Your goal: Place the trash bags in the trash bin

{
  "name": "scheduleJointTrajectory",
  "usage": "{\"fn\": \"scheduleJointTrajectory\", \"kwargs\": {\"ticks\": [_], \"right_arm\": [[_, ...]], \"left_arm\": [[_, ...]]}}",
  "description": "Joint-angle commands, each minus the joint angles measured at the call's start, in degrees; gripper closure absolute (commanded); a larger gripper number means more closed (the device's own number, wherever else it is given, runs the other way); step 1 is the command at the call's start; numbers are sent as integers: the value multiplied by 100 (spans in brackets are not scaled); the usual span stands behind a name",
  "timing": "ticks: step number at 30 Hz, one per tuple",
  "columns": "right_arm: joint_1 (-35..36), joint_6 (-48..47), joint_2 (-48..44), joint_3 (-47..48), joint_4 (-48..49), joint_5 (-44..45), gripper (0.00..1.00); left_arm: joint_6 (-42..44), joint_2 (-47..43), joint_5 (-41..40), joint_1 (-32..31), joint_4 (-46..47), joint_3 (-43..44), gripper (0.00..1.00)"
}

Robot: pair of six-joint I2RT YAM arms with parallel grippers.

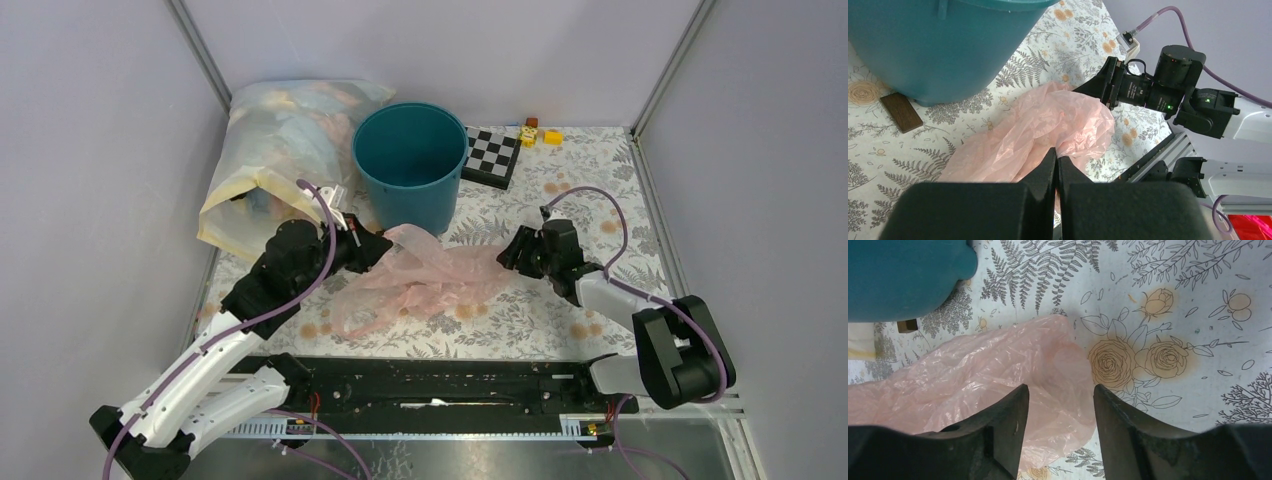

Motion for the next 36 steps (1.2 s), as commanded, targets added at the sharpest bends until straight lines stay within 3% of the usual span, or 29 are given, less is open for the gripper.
{"fn": "scheduleJointTrajectory", "kwargs": {"ticks": [1,6,8,11,16,21,30,36], "right_arm": [[-132,157,188,-106,596,-446,45],[-282,341,-49,-164,714,-831,92],[-370,341,-328,-89,372,-749,100],[-463,313,-910,106,-470,-122,100],[-469,309,-1939,685,-2386,1913,100],[-471,324,-2543,1238,-3561,3285,100],[-467,121,-2668,2629,-4950,2411,100],[-466,322,-1694,3761,-6320,2499,99]], "left_arm": [[28,-76,62,28,225,-37,100],[36,-110,-19,28,117,56,100],[75,-167,-261,28,-103,226,100],[180,-316,-811,28,-524,618,100],[289,-443,-1578,28,-1197,1175,100],[177,-389,-2144,28,-1500,1152,100],[15,-44,-1887,28,-1259,938,100],[-106,584,-2030,82,-1341,1093,100]]}}
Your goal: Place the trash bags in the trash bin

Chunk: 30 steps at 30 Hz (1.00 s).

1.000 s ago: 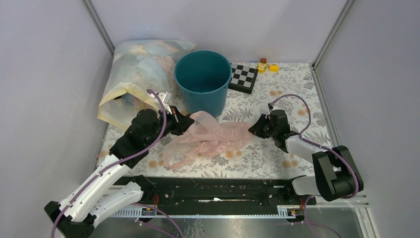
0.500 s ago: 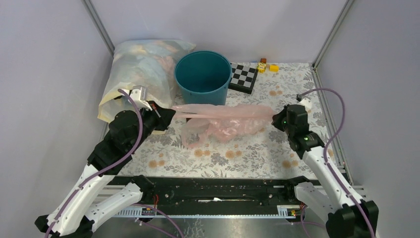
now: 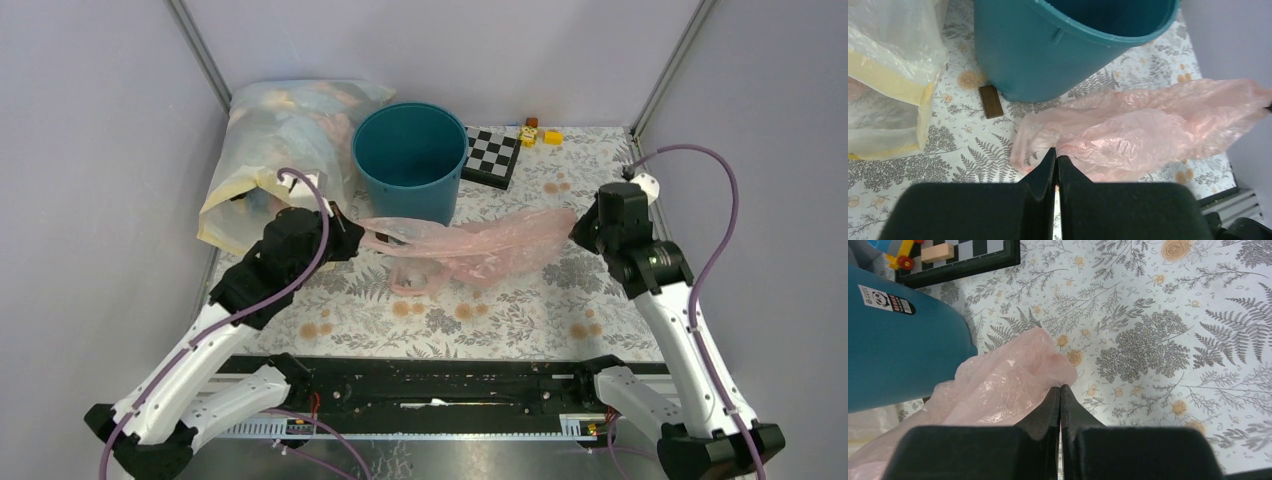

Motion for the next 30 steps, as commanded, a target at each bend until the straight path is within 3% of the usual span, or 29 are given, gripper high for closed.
{"fn": "scheduleJointTrajectory", "kwargs": {"ticks": [1,5,9,11,12,13,15,17,19,23,30], "right_arm": [[-23,167,924,918,-1370,217,99],[-24,51,2083,1570,-1642,627,100],[-29,-593,2941,2271,-1286,332,94],[-27,-776,3166,2424,-960,139,87],[-29,-820,3258,2473,-787,7,71],[-29,-854,3346,2546,-690,-138,52],[-23,-866,3436,2630,-618,-464,34],[-23,-895,3252,2419,-361,-749,29],[-27,-964,2788,1897,132,-1046,26],[-25,-1042,1762,1032,693,-1451,15],[-23,-751,490,-381,1056,-2409,16]], "left_arm": [[-147,587,-184,152,16,267,100],[-142,1208,118,417,69,560,100],[-225,1586,368,710,449,357,100],[-280,1737,540,892,663,232,100],[-300,1805,634,971,727,198,97],[-300,1870,698,1024,765,174,88],[-246,1940,696,1055,770,178,65],[-175,1868,680,1056,785,128,41],[-89,1681,661,1056,793,31,28],[125,1153,731,1056,778,-193,19],[72,321,1525,1057,640,-590,12]]}}
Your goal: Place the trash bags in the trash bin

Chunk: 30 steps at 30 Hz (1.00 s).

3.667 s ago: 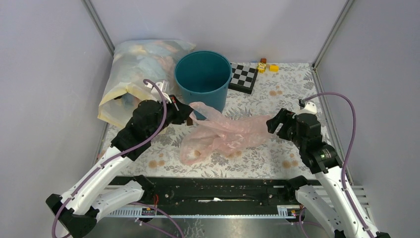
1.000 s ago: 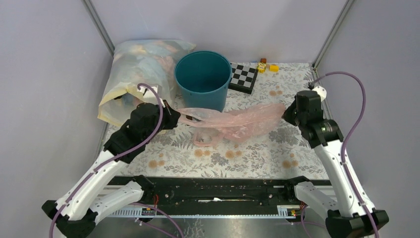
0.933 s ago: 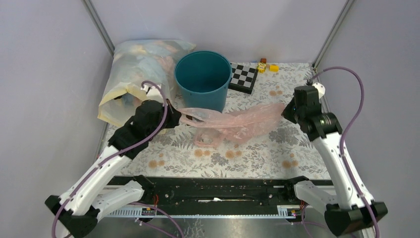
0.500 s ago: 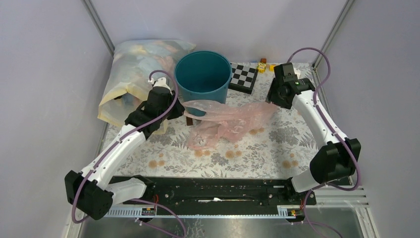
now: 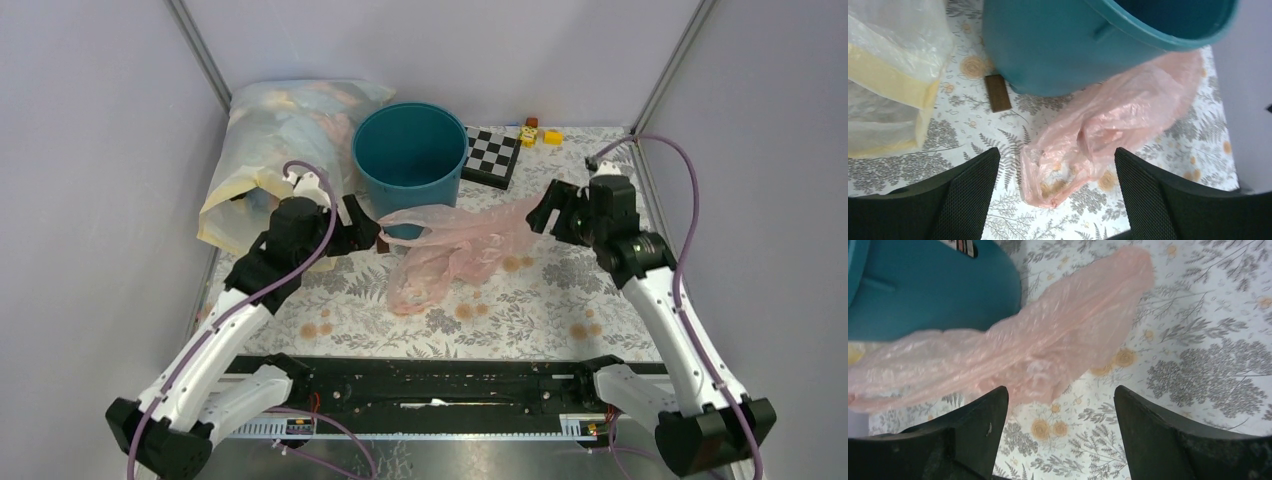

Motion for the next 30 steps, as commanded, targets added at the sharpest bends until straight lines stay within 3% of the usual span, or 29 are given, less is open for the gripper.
{"fn": "scheduleJointTrajectory", "kwargs": {"ticks": [1,6,12,17,22,30], "right_arm": [[-18,253,-560,-987,574,-856,16],[-19,798,-1184,-2419,1823,-1406,19],[-23,1432,-1222,-3391,2730,-1324,27],[-11,1750,-482,-3771,3777,-1819,34],[57,1807,179,-3723,4323,-2002,36],[118,1817,496,-3693,4587,-1966,36]], "left_arm": [[-22,-523,543,13,169,-230,12],[-107,-707,571,13,143,-240,12],[-189,-906,1629,0,509,-854,28],[-511,-1002,1945,-435,1286,-1591,42],[-373,-795,947,-1715,1862,-1767,45],[579,507,-907,-3496,1831,-1405,39]]}}
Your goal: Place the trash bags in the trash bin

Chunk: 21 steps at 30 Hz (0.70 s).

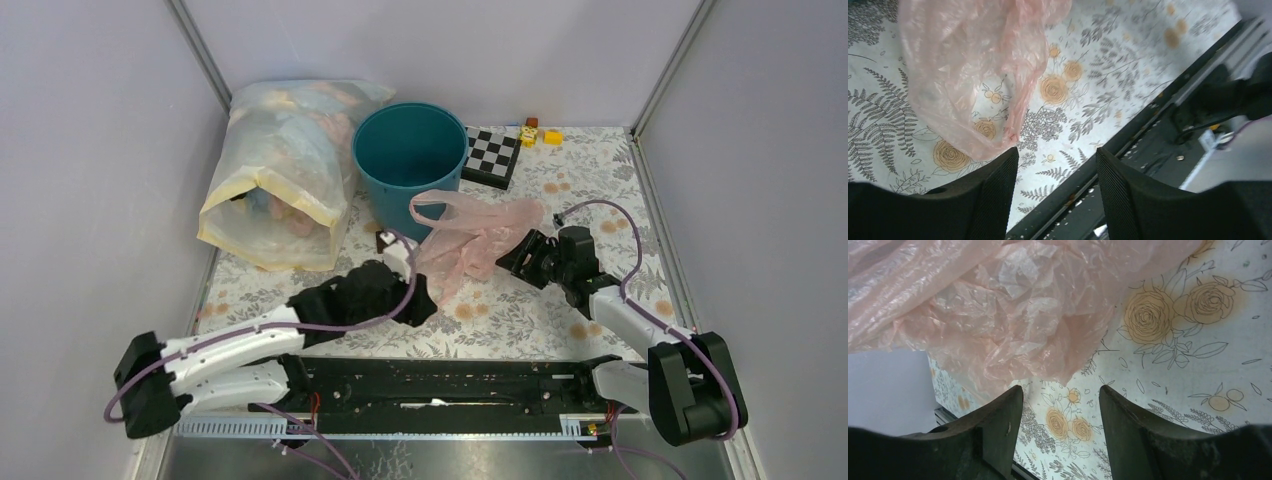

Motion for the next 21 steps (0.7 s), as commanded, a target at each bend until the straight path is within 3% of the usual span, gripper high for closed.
{"fn": "scheduleJointTrajectory", "kwargs": {"ticks": [1,7,13,21], "right_arm": [[53,37,-38,60,399,-45,36],[48,-79,-288,40,196,80,35],[50,-159,-578,28,-16,154,34],[52,-268,-984,26,-276,326,33]], "left_arm": [[741,734,-1271,-761,226,453,37],[1154,2204,-2119,-1526,-404,1299,24],[1282,3244,-2585,-1481,-441,1569,25],[1344,3800,-2212,-1108,-207,1622,26]]}}
